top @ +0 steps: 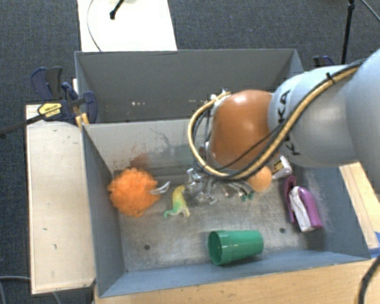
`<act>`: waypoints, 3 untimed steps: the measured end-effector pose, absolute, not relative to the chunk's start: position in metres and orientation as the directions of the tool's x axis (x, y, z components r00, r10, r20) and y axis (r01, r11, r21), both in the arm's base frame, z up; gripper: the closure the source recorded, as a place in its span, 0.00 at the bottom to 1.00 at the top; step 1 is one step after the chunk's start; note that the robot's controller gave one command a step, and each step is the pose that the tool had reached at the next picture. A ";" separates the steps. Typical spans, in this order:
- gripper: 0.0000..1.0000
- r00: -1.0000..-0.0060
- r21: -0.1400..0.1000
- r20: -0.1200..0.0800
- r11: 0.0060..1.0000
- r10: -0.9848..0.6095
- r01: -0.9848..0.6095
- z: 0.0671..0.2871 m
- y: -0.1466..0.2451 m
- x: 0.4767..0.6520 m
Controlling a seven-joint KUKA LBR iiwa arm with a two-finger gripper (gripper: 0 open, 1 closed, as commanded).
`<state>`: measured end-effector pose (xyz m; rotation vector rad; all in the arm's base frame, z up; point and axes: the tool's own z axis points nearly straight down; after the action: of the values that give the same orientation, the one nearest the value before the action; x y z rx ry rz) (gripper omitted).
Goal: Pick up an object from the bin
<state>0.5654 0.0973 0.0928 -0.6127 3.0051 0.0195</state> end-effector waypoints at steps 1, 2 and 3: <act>0.00 -0.917 0.002 -0.037 0.918 -0.396 -0.396 0.088 0.095 0.557; 1.00 -0.919 -0.003 -0.075 0.921 -0.388 -0.389 0.093 0.097 0.565; 1.00 -0.919 -0.002 -0.075 0.922 -0.387 -0.388 0.093 0.097 0.565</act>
Offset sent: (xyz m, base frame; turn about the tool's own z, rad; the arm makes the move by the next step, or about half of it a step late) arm 0.0000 0.0000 0.0000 0.0000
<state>0.5653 0.0972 0.0926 -0.6066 3.0067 0.0192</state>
